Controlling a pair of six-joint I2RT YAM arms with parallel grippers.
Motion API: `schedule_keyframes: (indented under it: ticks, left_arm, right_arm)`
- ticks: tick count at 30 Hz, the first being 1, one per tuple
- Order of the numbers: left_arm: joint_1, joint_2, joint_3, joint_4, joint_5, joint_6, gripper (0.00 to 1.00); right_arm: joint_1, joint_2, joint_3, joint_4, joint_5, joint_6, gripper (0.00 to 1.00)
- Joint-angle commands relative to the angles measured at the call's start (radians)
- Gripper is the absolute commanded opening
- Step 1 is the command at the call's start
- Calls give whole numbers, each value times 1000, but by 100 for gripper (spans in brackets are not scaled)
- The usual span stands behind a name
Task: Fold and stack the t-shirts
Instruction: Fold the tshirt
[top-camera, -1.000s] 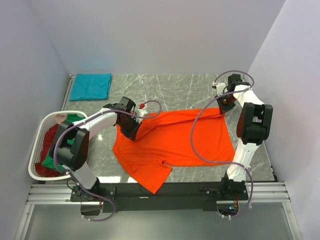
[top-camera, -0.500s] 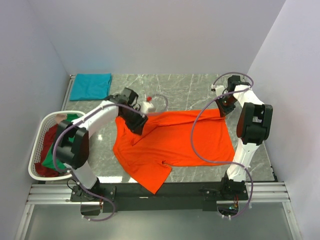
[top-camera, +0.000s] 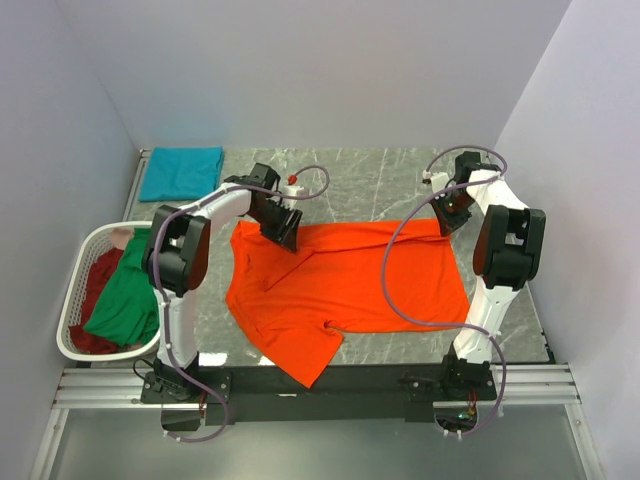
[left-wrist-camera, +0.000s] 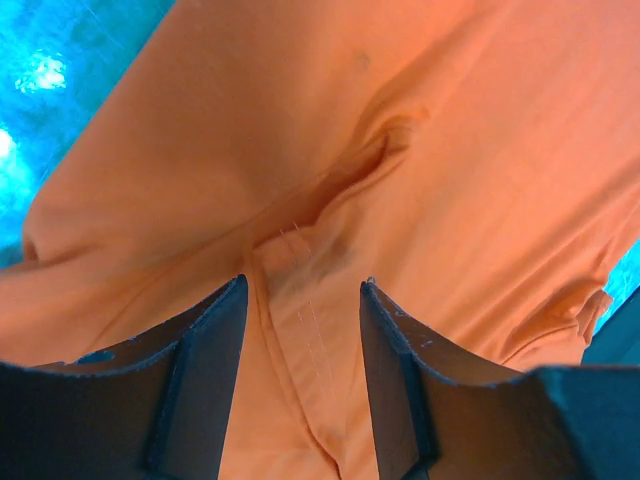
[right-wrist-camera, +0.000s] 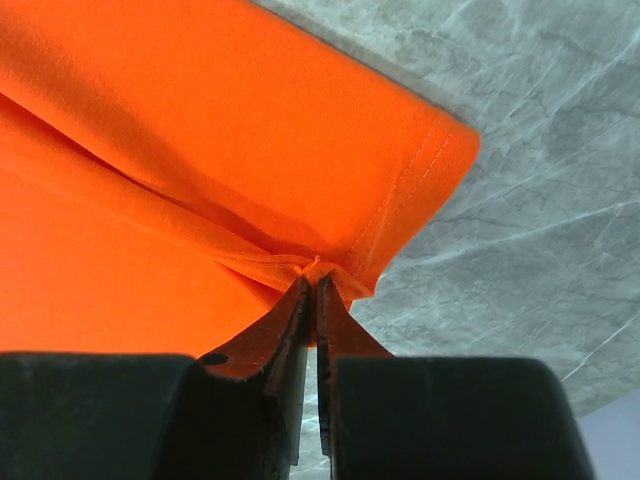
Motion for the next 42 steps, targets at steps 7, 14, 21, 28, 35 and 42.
schedule_keyframes:
  ticks: [7,14,21,28,35,42]
  left_arm:
    - [-37,16,45,-25,96,6,44]
    - [-196,-68,6,-137,108,133,23]
    - [-111,-211,-42,-158,38,176,43]
    - [78,-297,-151,-177,-76,196,44]
    - [294,-246,-169,-134,-13,-20,34]
    - [348,-199,-180,-42,-28,-152,37]
  right_arm:
    - [-10,-42,34,-30,14,11,12]
    - [-10,-30,60,-39,10,11,12]
    - [-10,-41,54,-47,11,1,12]
    - [-10,-61,40,-45,24,-7,10]
    - [-8,-55,40,-41,19,14,6]
    - [-10,-62,24,-32,24,19,5]
